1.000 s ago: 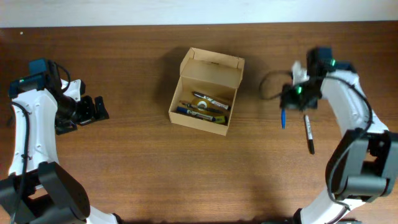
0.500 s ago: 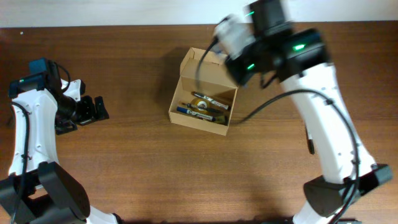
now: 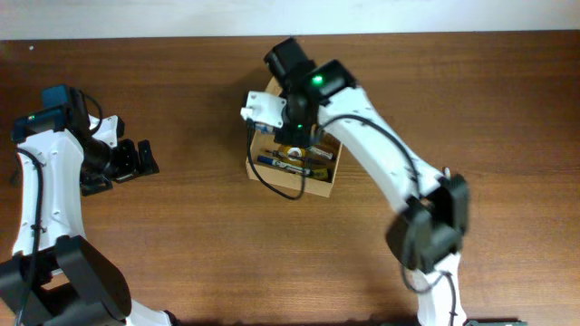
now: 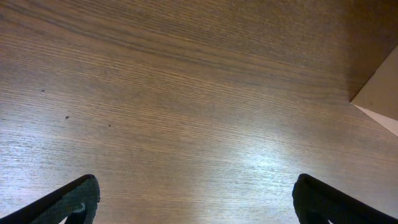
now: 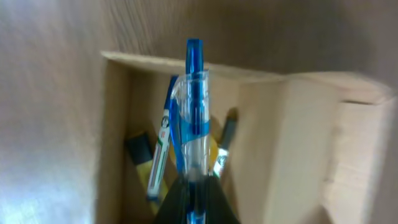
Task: Pack container
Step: 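Carry the blue pen into the box and release it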
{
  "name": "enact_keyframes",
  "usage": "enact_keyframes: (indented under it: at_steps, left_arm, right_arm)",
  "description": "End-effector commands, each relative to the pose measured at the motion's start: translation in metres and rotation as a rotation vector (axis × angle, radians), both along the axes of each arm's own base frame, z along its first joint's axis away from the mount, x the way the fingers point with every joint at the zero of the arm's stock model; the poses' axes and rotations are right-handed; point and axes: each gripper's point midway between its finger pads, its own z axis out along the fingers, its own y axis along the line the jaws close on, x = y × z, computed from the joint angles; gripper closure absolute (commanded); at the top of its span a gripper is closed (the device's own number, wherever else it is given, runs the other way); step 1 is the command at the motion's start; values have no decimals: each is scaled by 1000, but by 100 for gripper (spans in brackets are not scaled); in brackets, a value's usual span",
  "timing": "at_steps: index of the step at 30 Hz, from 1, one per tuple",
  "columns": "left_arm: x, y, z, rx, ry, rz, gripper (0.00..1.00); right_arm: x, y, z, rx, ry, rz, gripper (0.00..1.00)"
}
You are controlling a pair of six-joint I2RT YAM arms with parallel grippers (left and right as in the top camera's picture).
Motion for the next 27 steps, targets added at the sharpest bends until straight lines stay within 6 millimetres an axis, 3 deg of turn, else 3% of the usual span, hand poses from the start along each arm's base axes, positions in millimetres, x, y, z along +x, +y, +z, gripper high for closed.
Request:
enact_keyframes:
  at_steps: [1, 5, 16, 17, 20, 23, 27]
  left_arm:
    - [-1, -2, 5, -7, -20, -17, 0]
    - [-1, -2, 5, -7, -20, -16, 0]
    - [-1, -2, 5, -7, -20, -16, 0]
    - [-1, -2, 5, -7, -20, -17, 0]
    - [-1, -2, 5, -7, -20, -17, 0]
    - [-1, -2, 5, -7, -20, -17, 0]
    - [-1, -2, 5, -7, -20, -17, 0]
  right_arm:
    - [5, -10, -39, -58, 55, 2, 96]
    - [6, -17, -66, -82, 116, -15, 96]
    - [5, -11, -67, -36, 136, -15, 96]
    - [5, -11, -67, -35, 139, -28, 91]
    - [4, -12, -67, -38, 145, -37, 64]
    - [6, -15, -67, -55, 140, -73, 56]
    - [15, -27, -56, -103, 85, -146, 56]
